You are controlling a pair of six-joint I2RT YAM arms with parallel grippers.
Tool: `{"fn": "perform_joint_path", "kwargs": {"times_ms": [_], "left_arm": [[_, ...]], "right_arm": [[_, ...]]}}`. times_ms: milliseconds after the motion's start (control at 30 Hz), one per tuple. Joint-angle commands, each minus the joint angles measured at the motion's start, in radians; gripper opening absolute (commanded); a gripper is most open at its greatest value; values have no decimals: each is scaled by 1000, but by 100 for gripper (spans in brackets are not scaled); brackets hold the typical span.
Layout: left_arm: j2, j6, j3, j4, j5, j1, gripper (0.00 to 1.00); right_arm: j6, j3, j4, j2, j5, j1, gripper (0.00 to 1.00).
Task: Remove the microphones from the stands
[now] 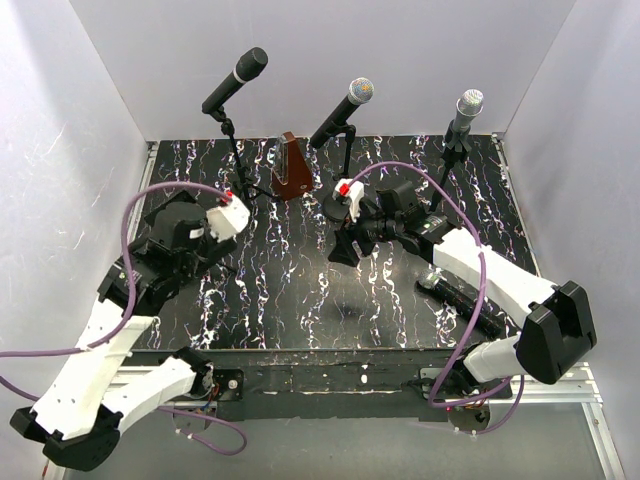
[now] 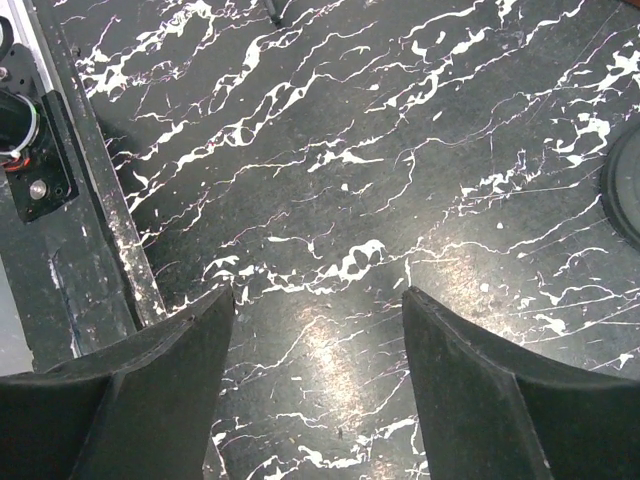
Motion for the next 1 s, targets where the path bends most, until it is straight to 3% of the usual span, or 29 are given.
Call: {"fn": "perform_joint_path", "kwargs": {"times_ms": [0,67,200,333,433,567,667,767,833,967], "left_arm": [[48,-112,143,138,-51,4,98],[100,-135,211,215,-126,4,98],[206,-173,352,346,-135,4,98],[259,-216,401,397,-15,5,98],[266,-261,365,480,41,5,98],[270,-229,248,783,-106,11,98],[371,-247,309,781,-100,47,98],[501,-336,482,584,48,82,98],[558,-373,544,545,96,91,98],[569,-326,467,684,135,100,98]], "right_arm": [[1,65,-30,-40,-10,-5,77],[2,93,-68,-39,1,-5,83],[-4,155,-151,-24,-5,-5,86],[-5,227,-212,-2,-7,-5,88],[-18,274,-255,15,14,-7,89],[-5,332,-269,27,62,-12,90],[19,367,-260,36,48,-31,91],[33,384,-229,38,1,-54,91],[57,381,-189,29,-19,-70,90],[61,334,-85,0,-74,-85,89]]}}
